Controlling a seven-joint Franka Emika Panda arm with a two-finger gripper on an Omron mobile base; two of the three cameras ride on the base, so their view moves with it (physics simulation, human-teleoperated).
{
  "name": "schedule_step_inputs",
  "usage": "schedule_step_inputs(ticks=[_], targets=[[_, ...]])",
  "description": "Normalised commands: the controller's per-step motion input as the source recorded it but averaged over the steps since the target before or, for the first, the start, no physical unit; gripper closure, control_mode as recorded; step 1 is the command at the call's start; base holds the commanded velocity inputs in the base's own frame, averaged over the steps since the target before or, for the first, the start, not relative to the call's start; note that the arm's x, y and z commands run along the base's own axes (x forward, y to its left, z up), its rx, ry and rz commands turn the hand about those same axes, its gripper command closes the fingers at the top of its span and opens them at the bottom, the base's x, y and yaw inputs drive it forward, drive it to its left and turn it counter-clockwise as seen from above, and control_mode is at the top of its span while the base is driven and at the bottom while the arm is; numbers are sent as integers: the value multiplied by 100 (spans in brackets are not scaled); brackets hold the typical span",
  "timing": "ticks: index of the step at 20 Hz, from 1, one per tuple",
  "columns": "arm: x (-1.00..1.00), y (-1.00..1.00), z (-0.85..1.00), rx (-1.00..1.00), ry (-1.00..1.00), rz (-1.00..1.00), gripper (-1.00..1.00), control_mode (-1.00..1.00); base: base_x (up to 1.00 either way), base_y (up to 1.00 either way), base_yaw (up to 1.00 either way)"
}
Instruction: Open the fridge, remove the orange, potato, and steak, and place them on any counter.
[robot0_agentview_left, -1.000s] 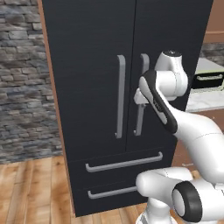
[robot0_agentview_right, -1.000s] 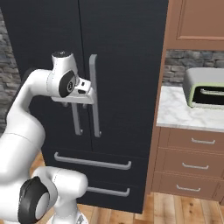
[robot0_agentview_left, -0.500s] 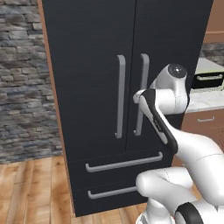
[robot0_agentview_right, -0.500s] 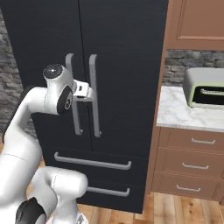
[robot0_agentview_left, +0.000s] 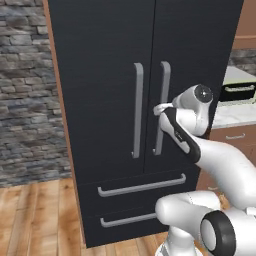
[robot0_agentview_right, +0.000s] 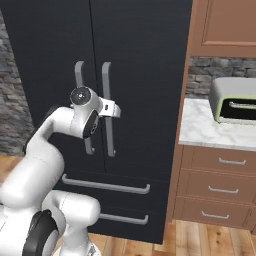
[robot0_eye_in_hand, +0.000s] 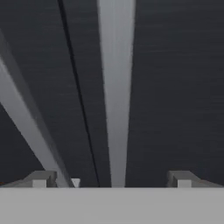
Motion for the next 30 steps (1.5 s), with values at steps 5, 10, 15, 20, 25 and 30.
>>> schedule_step_inputs(ticks=[5,10,15,20,25,30], targets=[[69,0,0,1,-3,0,-100,-100,0,0,0],[45,0,-1,0,-8,-1,-100,-100,0,0,0],[41,0,-13,0,-22,0,-100,-100,0,0,0],[78,0,0,2,-3,0,-100,-100,0,0,0],[86,-6,0,1,1,0,-100,-100,0,0,0],[18,0,0,0,0,0,100,-100,0,0,0]])
